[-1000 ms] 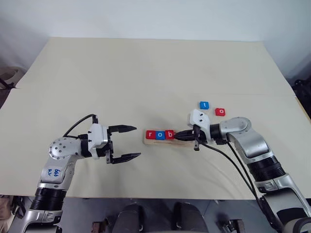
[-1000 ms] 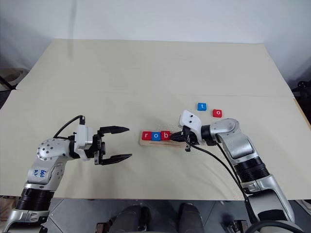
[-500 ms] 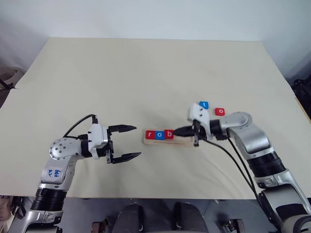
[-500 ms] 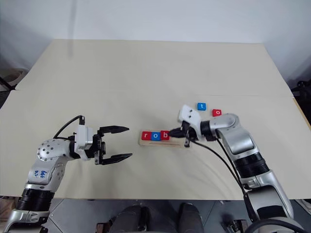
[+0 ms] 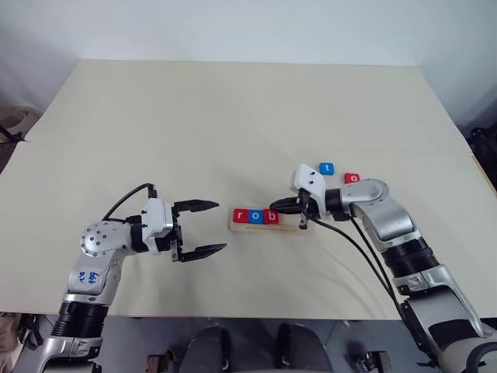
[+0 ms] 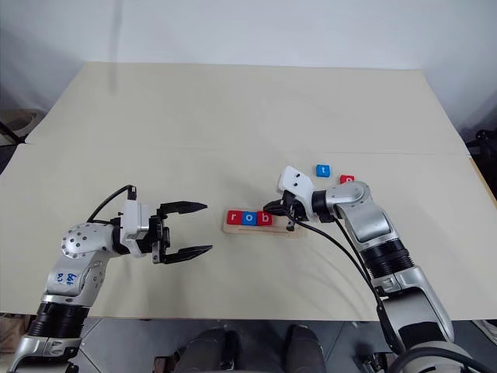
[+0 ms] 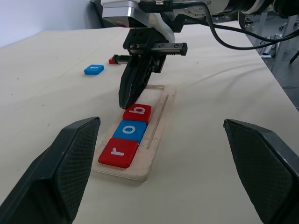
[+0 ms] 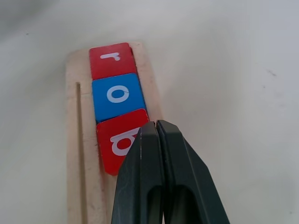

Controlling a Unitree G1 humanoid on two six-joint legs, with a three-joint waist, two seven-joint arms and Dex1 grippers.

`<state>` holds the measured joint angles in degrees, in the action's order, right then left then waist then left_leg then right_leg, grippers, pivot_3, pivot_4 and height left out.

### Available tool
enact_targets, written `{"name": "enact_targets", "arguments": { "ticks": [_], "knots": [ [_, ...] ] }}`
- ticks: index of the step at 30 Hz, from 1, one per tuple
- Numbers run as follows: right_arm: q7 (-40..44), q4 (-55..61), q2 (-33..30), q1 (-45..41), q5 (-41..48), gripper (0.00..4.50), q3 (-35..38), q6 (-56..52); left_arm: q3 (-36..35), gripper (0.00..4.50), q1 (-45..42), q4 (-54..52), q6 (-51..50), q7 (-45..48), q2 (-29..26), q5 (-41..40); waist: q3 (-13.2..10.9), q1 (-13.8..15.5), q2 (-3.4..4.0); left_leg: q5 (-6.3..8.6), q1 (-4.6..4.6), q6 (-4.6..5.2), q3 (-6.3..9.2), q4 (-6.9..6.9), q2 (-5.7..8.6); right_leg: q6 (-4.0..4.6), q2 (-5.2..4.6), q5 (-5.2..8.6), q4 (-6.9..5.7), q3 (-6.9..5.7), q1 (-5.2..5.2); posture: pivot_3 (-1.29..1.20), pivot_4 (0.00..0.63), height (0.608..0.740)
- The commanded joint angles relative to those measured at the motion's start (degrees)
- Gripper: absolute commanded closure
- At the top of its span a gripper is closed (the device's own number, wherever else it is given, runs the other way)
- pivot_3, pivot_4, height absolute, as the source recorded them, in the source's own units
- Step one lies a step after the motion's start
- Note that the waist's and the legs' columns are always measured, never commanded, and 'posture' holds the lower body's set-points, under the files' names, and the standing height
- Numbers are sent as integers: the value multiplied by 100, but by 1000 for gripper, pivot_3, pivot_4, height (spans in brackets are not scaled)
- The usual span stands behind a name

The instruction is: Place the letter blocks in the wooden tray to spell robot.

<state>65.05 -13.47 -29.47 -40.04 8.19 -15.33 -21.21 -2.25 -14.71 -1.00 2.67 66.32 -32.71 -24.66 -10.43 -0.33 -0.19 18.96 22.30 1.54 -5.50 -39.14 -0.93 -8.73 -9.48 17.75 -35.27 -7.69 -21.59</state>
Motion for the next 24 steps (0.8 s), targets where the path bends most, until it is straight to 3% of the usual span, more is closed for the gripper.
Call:
{"name": "enact_targets", "arguments": {
  "ticks": [1, 8, 14, 18, 24],
  "knots": [
    [55, 198, -37, 12, 27, 4459, 49, 91, -83, 0, -6, -23, 79, -14, -23, -30, 0, -2, 0, 0, 0, 0, 0, 0, 0, 0, 0, 0, 0, 1, 0, 0, 150, 740],
    [157, 563, -212, 89, 370, 4459, 452, 40, -69, 0, 10, -46, 72, -19, -8, -40, 0, 5, 0, 0, 0, 0, 0, 0, 0, 0, 0, 0, 1, 1, 0, 0, 150, 740],
    [-49, 1269, -657, 886, 827, 4459, 1317, -25, -51, 0, -26, 35, 72, 31, 10, -55, 0, 39, 0, 0, 2, 0, 5, 0, 3, 0, -1, 0, 6, -2, 3, 0, 150, 740],
    [-443, 1944, -889, 2073, 1173, 3537, 2384, 116, -20, 0, -143, 226, 83, 105, 36, -64, 0, 40, 0, 0, 3, 0, 3, 3, 2, 0, 0, 0, 11, -5, 3, 0, 150, 740],
    [-1011, 2579, -707, 3680, 1574, 1477, 3768, 536, -83, 0, -270, 505, 43, 76, 131, -115, 0, 53, 0, 0, 1, 0, 1, 4, 2, -1, 1, 0, 11, -2, 6, 0, 150, 740]
  ]
}}
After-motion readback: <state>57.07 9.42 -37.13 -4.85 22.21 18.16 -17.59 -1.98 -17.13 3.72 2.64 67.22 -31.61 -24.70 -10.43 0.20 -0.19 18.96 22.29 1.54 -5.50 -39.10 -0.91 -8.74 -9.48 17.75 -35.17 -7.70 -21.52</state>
